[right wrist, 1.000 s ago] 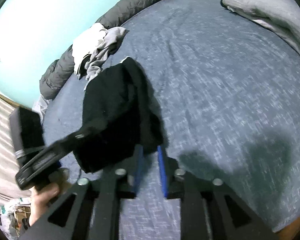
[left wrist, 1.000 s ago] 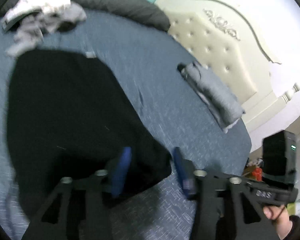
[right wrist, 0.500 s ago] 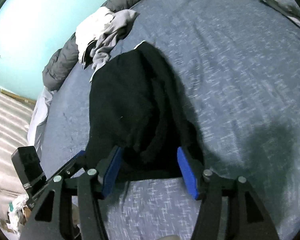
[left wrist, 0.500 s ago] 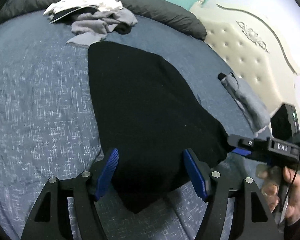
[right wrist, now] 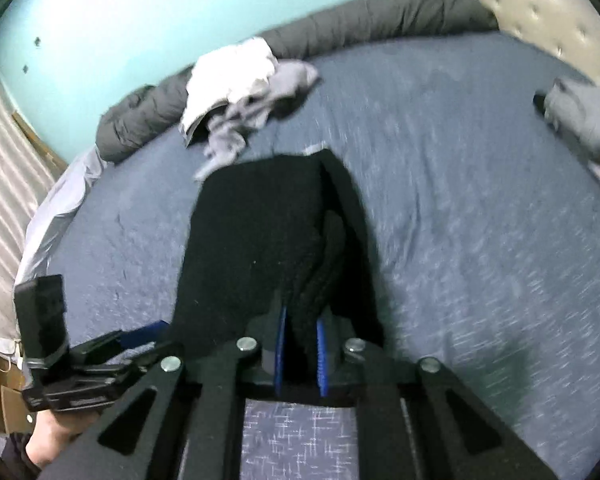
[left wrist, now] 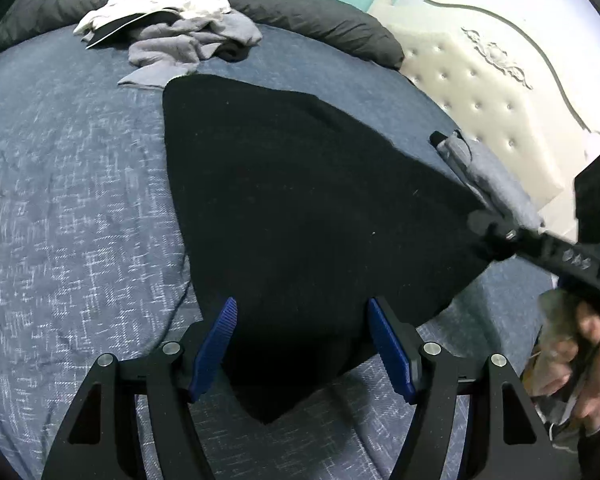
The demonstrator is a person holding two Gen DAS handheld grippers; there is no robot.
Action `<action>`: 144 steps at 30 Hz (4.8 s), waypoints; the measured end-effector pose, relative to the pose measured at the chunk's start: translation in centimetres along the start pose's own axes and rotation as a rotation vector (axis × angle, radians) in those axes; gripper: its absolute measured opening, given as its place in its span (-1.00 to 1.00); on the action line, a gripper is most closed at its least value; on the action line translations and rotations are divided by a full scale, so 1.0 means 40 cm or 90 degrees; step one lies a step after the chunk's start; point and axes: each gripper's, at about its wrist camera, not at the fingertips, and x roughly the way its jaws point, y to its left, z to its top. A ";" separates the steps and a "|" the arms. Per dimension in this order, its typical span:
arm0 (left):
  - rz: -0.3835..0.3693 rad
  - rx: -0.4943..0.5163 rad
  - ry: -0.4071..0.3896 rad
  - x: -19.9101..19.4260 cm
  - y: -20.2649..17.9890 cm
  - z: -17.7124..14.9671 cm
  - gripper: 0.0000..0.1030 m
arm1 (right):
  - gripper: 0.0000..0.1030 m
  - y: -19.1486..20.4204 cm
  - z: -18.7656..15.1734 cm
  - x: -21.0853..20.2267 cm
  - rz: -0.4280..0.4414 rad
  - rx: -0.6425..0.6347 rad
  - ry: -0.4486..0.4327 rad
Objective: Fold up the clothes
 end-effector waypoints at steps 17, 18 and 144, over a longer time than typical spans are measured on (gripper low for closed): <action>0.030 0.049 0.015 0.028 -0.026 -0.011 0.44 | -0.28 -0.103 -0.055 0.041 -0.079 0.080 0.028; 0.031 0.049 0.015 0.029 -0.027 -0.011 0.44 | -0.28 -0.095 -0.046 0.030 -0.081 0.076 0.017; 0.011 -0.016 0.014 0.011 0.107 0.045 0.48 | -0.55 0.034 0.290 0.525 0.010 -0.140 0.154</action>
